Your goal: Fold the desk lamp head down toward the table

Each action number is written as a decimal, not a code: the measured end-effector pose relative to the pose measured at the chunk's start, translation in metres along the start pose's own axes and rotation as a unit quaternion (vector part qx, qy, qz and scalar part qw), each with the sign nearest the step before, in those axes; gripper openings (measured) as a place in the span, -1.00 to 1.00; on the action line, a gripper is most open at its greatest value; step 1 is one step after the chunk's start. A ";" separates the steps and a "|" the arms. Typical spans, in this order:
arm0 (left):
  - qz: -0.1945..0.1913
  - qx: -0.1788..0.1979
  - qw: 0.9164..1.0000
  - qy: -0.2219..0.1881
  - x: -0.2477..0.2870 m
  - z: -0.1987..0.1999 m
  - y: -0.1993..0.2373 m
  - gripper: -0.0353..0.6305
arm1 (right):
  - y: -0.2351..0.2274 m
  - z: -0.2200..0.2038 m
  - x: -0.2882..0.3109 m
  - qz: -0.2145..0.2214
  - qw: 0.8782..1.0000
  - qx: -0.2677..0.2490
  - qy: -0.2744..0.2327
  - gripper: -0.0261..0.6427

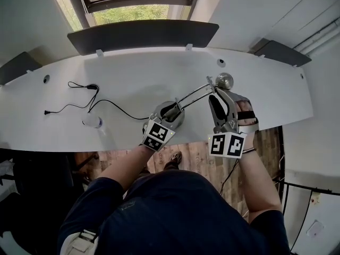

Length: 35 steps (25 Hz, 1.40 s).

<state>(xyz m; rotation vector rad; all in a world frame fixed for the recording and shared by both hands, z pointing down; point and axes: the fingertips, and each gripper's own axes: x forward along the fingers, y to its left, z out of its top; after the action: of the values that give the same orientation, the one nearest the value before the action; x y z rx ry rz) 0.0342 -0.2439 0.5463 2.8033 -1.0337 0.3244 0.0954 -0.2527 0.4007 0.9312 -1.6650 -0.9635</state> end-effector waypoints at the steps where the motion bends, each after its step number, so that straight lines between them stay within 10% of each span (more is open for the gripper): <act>1: -0.001 0.002 1.000 0.000 0.001 0.001 0.000 -0.46 | 0.000 0.001 0.001 -0.001 1.000 -0.010 0.000 -0.49; 13: -0.004 -0.003 1.000 0.011 0.012 0.001 -0.001 -0.52 | 0.000 0.006 0.013 -0.008 0.995 -0.099 0.001 -0.53; 35: -0.007 -0.015 1.000 -0.005 0.011 -0.002 0.003 -0.52 | 0.008 -0.015 0.018 0.010 0.999 0.035 0.000 -0.55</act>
<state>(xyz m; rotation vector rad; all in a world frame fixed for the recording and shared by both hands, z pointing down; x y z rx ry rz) 0.0398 -0.2530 0.5507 2.7875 -1.0108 0.2913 0.1042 -0.2685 0.4179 0.9584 -1.7144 -0.8973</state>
